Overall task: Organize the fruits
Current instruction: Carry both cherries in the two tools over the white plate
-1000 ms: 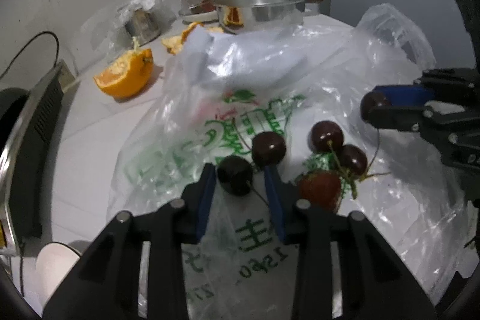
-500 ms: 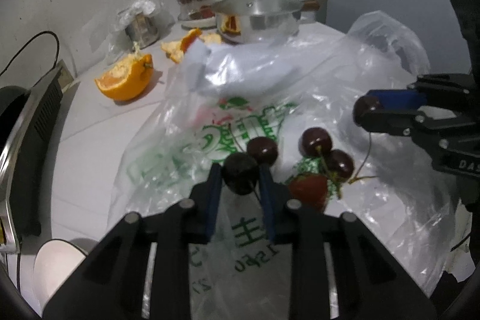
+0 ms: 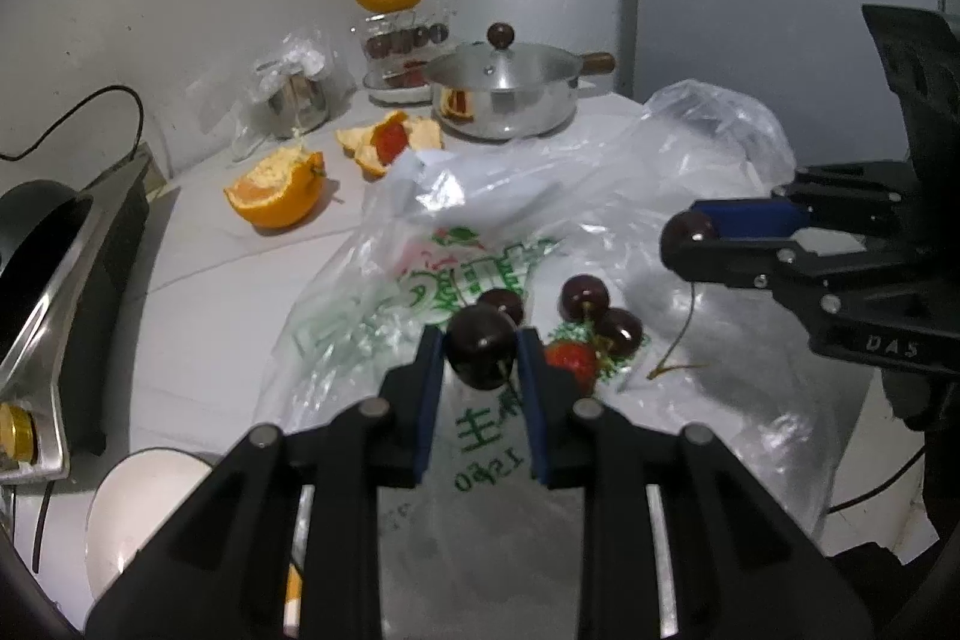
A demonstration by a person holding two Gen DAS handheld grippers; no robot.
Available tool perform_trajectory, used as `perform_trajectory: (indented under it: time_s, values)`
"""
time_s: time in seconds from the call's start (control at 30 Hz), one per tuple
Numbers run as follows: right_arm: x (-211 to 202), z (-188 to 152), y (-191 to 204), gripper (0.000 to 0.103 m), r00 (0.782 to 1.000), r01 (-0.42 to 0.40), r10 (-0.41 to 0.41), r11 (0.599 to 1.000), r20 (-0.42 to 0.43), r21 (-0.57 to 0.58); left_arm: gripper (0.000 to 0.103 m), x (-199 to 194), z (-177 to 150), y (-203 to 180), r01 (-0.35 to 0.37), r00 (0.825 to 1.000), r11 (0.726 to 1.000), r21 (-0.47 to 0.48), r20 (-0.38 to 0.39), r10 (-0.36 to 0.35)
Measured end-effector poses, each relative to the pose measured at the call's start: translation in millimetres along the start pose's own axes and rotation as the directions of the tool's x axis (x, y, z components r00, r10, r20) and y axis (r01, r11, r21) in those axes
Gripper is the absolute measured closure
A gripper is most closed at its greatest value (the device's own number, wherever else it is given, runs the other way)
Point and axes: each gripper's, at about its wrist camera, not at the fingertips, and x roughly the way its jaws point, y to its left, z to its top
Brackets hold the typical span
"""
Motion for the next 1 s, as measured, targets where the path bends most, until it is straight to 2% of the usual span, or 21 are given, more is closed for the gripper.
perform_trajectory:
  time_s: [0.23,0.53,1.0]
  values:
    - [-11,6,19,0.076,1.000,-0.003,0.003,1.000,0.014,-0.030,0.078,-28,-6,4,0.006,0.999,1.000,-0.026,0.040,-0.005]
    - [-18,12,48,0.076,1.000,-0.015,0.017,0.997,0.025,-0.070,0.078,-57,-27,15,0.003,0.998,0.998,-0.060,0.056,0.001]
    - [-10,20,97,0.076,0.998,-0.058,0.059,0.991,0.010,-0.122,0.078,-97,-67,46,-0.057,0.994,0.989,-0.134,0.080,0.068]
